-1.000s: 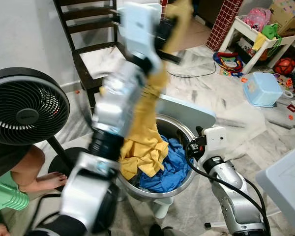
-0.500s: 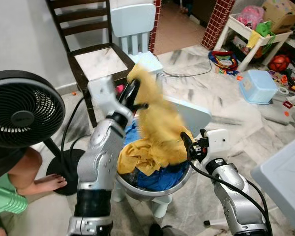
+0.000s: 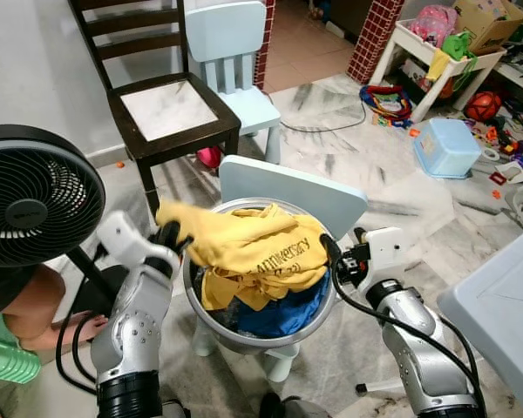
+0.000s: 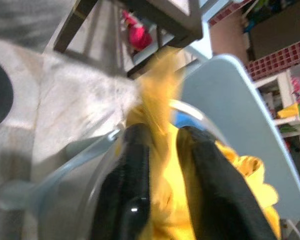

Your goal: Hang hanger

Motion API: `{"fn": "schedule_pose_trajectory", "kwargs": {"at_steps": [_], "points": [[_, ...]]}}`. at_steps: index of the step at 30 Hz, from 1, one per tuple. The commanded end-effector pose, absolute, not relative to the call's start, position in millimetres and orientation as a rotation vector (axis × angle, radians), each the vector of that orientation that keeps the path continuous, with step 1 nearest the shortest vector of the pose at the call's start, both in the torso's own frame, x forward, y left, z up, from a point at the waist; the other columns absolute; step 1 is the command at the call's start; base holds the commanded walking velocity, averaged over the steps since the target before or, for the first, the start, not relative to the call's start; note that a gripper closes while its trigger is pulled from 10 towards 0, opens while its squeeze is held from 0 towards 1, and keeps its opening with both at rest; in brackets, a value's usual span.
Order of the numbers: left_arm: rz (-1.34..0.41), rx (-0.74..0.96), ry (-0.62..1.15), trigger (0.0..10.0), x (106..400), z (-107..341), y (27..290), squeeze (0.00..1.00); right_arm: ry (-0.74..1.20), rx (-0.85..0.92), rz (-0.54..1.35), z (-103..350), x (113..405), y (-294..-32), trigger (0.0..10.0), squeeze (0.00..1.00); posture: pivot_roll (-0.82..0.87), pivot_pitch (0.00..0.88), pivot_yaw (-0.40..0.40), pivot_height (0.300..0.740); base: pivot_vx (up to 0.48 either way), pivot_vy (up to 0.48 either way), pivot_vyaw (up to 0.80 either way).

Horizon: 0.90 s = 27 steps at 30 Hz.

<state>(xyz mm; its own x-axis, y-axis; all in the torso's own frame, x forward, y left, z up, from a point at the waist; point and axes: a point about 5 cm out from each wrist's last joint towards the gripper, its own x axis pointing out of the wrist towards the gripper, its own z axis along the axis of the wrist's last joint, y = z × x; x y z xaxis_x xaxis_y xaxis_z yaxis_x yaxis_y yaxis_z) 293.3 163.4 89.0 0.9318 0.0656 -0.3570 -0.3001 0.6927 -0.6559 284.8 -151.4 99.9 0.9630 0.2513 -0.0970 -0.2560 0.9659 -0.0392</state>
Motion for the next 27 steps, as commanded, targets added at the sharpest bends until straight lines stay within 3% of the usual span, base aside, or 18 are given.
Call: {"fn": "schedule_pose_trajectory", "kwargs": {"at_steps": [1, 6, 13, 20, 27], "points": [[0.222, -0.801, 0.423, 10.0, 277, 64, 151, 1.00, 0.102, -0.057, 0.242, 99, 282, -155, 10.0, 0.00, 0.02, 0.175, -0.127, 0.740, 0.000, 0.000, 0.00], [0.125, -0.594, 0.575, 10.0, 269, 52, 141, 1.00, 0.100, -0.059, 0.246, 99, 283, -154, 10.0, 0.00, 0.02, 0.176, -0.132, 0.740, 0.000, 0.000, 0.00], [0.128, -0.466, 0.528, 10.0, 266, 64, 145, 1.00, 0.098, -0.061, 0.249, 100, 284, -153, 10.0, 0.00, 0.03, 0.177, -0.133, 0.740, 0.000, 0.000, 0.00], [0.248, -0.489, 0.395, 10.0, 275, 78, 167, 1.00, 0.099, -0.067, 0.255, 99, 283, -152, 10.0, 0.00, 0.03, 0.178, -0.133, 0.740, 0.000, 0.000, 0.00], [0.246, -0.501, 0.409, 10.0, 289, 75, 174, 1.00, 0.098, -0.071, 0.253, 100, 283, -154, 10.0, 0.00, 0.02, 0.182, -0.136, 0.740, 0.000, 0.000, 0.00]]}}
